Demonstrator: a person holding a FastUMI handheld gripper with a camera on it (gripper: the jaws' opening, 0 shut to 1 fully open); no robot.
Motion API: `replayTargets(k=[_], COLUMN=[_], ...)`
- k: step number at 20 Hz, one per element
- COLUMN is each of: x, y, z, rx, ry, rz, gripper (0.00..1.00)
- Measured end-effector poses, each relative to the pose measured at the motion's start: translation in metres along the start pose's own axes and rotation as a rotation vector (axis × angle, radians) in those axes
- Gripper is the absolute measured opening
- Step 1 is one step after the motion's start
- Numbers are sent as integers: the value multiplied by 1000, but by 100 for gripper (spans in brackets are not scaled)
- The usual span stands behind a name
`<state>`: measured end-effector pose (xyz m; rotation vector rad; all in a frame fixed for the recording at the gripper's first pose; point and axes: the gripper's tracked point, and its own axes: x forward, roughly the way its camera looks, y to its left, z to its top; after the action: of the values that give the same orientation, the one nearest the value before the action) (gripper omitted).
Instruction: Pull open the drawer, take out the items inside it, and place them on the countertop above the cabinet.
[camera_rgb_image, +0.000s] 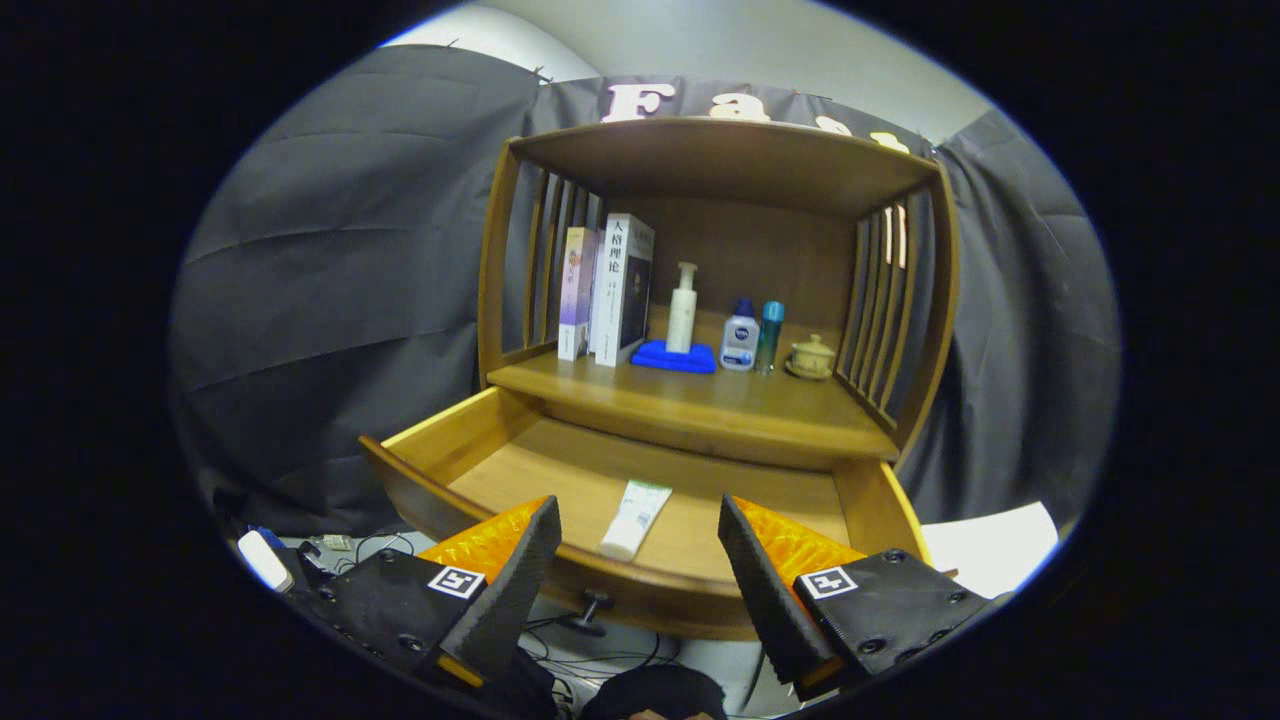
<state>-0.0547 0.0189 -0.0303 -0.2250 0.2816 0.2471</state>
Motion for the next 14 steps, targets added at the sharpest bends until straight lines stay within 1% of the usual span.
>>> replayTargets(k=[2, 4, 6, 10, 14], x=[15, 33, 55, 95, 125], y=[3, 6, 16, 29, 28], z=[19, 26, 28, 4, -22], rx=[-44, -98, -122, -137, -77], ry=[13, 59, 106, 263, 409], rz=[21, 43, 85, 139, 143], gripper=[98, 99, 98, 99, 98])
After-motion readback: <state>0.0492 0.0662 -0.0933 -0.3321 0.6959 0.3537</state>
